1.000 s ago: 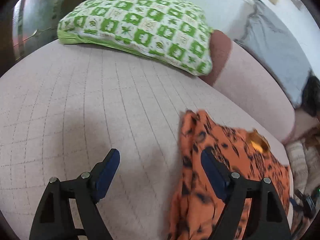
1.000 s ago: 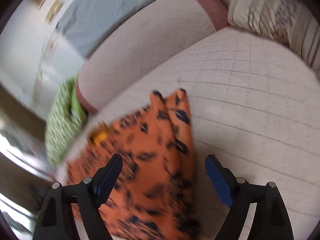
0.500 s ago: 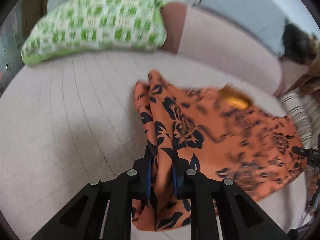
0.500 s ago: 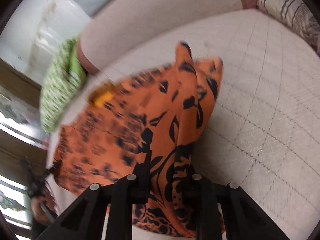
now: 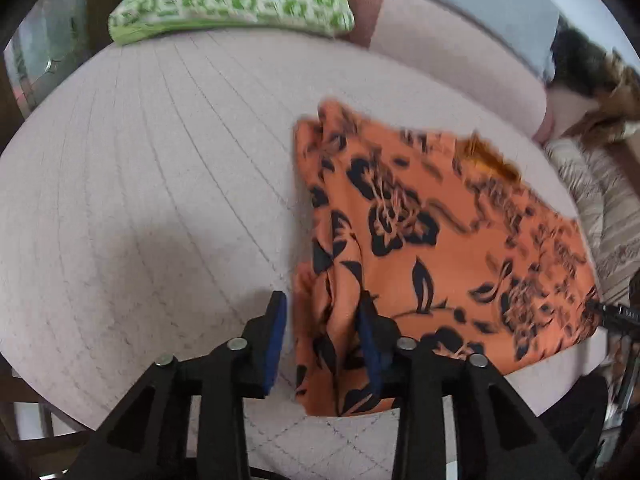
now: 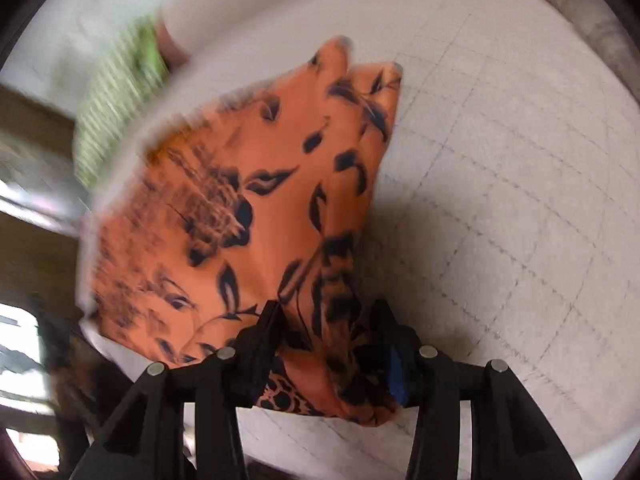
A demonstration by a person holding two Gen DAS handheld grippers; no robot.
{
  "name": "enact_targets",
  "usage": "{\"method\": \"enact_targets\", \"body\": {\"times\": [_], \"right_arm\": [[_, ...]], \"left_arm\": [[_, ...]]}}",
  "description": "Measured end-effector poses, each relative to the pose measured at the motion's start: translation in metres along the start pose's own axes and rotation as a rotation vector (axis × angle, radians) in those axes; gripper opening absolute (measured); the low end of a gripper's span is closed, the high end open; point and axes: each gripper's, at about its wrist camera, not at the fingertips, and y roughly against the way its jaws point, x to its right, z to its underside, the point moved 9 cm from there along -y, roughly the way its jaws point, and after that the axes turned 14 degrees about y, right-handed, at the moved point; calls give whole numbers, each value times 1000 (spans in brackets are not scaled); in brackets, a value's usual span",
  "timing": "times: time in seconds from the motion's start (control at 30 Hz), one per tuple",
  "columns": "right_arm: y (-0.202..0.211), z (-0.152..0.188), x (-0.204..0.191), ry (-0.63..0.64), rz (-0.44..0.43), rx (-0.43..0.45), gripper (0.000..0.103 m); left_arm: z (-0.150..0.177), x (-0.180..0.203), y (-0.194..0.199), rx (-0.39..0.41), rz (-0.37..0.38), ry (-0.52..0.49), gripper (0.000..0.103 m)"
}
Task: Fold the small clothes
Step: 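Lift the hem with both tools and fold it toward the collar, then release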
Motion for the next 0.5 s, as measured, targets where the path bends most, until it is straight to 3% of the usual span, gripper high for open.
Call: {"method": "enact_targets", "body": {"times": [0.1,0.2,0.3,0.4,0.43,0.47,0.5], "right_arm": [[29,-28,0,17,59,134,63],[33,-60,-2,47,68,188,63],[23,-87,7,102,101,192,63],[-21,-110,17,122,150,117,61],[-30,-112,18,123,135,94,54],[-38,-114,19,128,155,69,11],[-35,-117,17,148,179,83,8]], "left_arm": [[-27,14,21,104,17,-39,58],[-51,31,20,141,44,-66,59],[-57,43,-6,109,48,-73,59],[-52,48,-34,77,19,-99,59],[-51,49,-36,75,13,-105,59],[-50,49,-41,72,4,-112,59],[-50,48,-43,71,-4,-114,59]]}}
